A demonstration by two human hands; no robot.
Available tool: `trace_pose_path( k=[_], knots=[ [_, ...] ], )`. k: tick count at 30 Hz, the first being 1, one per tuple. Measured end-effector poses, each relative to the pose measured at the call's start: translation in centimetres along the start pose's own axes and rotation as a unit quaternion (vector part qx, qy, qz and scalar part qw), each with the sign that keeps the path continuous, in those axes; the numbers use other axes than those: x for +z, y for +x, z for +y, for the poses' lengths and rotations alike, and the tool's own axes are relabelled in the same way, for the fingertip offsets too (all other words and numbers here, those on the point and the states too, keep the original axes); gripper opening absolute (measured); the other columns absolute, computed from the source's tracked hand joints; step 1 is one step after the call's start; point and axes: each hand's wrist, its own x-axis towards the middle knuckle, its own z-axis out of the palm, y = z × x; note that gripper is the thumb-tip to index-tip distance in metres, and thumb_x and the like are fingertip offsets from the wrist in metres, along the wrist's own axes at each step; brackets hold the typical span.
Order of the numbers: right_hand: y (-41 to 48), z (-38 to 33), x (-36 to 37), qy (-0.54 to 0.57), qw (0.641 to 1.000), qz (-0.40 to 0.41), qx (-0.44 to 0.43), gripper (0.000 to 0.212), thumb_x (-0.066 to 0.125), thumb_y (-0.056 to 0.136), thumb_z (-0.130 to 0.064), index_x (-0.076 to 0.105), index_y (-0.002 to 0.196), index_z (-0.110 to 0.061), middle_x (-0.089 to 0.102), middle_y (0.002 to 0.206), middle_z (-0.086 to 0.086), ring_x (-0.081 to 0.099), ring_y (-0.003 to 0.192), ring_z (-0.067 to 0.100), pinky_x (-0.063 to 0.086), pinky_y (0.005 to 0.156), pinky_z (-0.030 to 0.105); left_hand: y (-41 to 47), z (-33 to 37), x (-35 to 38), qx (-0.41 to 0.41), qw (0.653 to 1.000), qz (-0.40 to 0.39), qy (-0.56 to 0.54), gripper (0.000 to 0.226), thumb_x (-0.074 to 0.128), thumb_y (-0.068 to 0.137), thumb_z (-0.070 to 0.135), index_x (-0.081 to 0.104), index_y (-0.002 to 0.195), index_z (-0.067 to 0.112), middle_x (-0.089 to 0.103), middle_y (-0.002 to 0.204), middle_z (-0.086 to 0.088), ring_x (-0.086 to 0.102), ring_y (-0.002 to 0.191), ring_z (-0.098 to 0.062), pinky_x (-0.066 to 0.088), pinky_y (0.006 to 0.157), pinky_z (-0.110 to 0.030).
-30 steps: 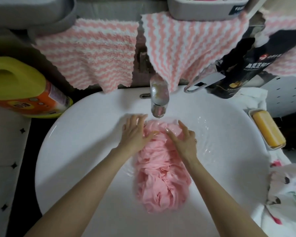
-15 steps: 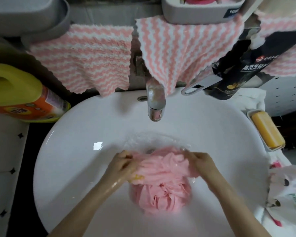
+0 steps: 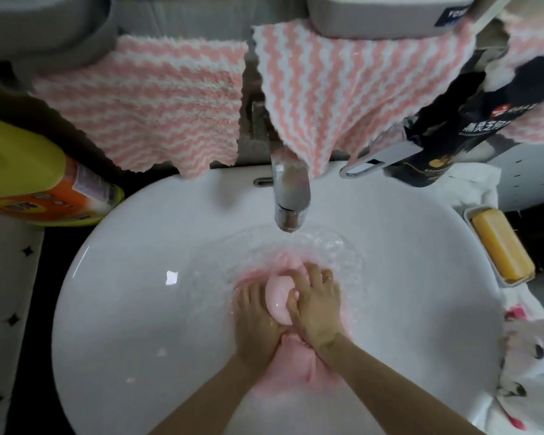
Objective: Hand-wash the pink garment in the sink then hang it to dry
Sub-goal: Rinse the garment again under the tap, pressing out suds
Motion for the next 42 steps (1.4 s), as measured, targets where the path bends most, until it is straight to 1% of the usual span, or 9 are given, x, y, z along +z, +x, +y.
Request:
trace_pose_path(
  k=[9,12,16,20,24,27,30,35,42],
  knots=[
    [7.4,-0.3,1.1,-0.021,0.999,0.034,0.014,0.032,0.04,0.079,-0.028,0.065,0.067,-0.012,0.06,0.059,0.006,0.057,0.048,0.028,0.042,0.045,0.027,4.1,-0.6,0.4,0.021,0.983,-0.082,0.162,0.038,0.036,0.091,0.043,0.051,0.095,0.008,0.061,0.074,-0.011,0.061,0.065,-0.029,0.045,0.059,-0.035],
    [8.3,-0.9,-0.4,0.009,0.996,-0.065,0.055,0.032,0.042,0.09,-0.03,0.067,0.082,-0.013,0.066,0.08,0.009,0.063,0.072,0.032,0.039,0.059,0.03,5.6,0.2,-2.0,-0.005,0.964,-0.172,0.204,0.049,0.035,0.096,0.045,0.059,0.113,0.006,0.066,0.096,-0.01,0.063,0.088,-0.029,0.047,0.069,-0.031],
    [8.8,1.1,-4.6,0.156,0.944,-0.157,0.245,0.038,0.049,0.089,-0.04,0.065,0.07,-0.011,0.068,0.072,0.009,0.063,0.076,0.028,0.043,0.068,0.03,6.8,1.0,-6.6,-0.004,0.989,-0.088,0.121,0.059,0.026,0.087,0.045,0.066,0.098,0.004,0.069,0.086,-0.018,0.066,0.079,-0.034,0.05,0.069,-0.036],
    [6.5,3.8,-10.8,0.328,0.88,-0.212,0.27,0.036,0.056,0.093,-0.036,0.054,0.064,-0.014,0.057,0.062,-0.002,0.049,0.058,0.015,0.038,0.057,0.027,5.7,0.8,-10.6,-0.056,0.997,-0.001,-0.051,0.055,0.034,0.076,0.045,0.071,0.082,0.005,0.07,0.076,-0.017,0.066,0.073,-0.033,0.051,0.07,-0.039],
    [2.7,4.5,-12.4,0.158,0.909,-0.288,0.255,0.047,0.041,0.095,-0.053,0.064,0.092,-0.012,0.064,0.105,0.01,0.06,0.099,0.028,0.043,0.081,0.034,4.6,1.1,-13.2,-0.157,0.944,-0.084,-0.279,0.028,0.051,0.072,0.045,0.063,0.081,0.021,0.066,0.085,-0.001,0.06,0.081,-0.019,0.048,0.065,-0.02],
    [-0.7,3.2,-9.8,0.032,0.968,-0.206,0.139,0.055,0.039,0.086,-0.067,0.058,0.12,-0.029,0.035,0.146,0.002,0.042,0.123,0.025,0.04,0.095,0.036,3.0,-0.2,-11.0,-0.004,0.988,-0.133,-0.083,0.052,0.052,0.075,0.063,0.06,0.104,0.021,0.051,0.125,0.009,0.05,0.12,-0.024,0.048,0.09,-0.027],
    [-2.7,1.6,-5.4,0.125,0.979,-0.14,0.074,0.077,0.023,0.077,-0.082,0.01,0.146,-0.05,-0.002,0.16,-0.004,0.011,0.145,0.021,0.018,0.115,0.046,1.7,-1.7,-6.1,0.092,0.976,-0.172,0.091,0.092,0.039,0.076,0.08,0.029,0.142,0.017,0.026,0.153,-0.011,0.021,0.142,-0.031,0.026,0.109,-0.051],
    [-2.4,0.3,-0.8,0.052,0.997,-0.058,0.026,0.063,0.044,0.078,-0.054,0.038,0.139,-0.039,0.031,0.152,0.003,0.032,0.129,0.034,0.038,0.094,0.055,1.1,-1.1,-2.1,0.12,0.978,-0.11,0.132,0.077,0.039,0.086,0.065,0.037,0.14,0.011,0.044,0.144,-0.008,0.04,0.133,-0.029,0.034,0.106,-0.051],
    [1.1,0.4,1.3,-0.053,0.998,0.004,0.026,0.05,0.041,0.073,-0.05,0.048,0.116,-0.024,0.062,0.102,0.006,0.053,0.081,0.03,0.048,0.062,0.041,2.8,-1.3,0.3,0.109,0.977,0.022,0.18,0.042,0.046,0.084,0.039,0.05,0.108,0.005,0.059,0.098,-0.012,0.048,0.089,-0.03,0.036,0.076,-0.038]
  ],
)
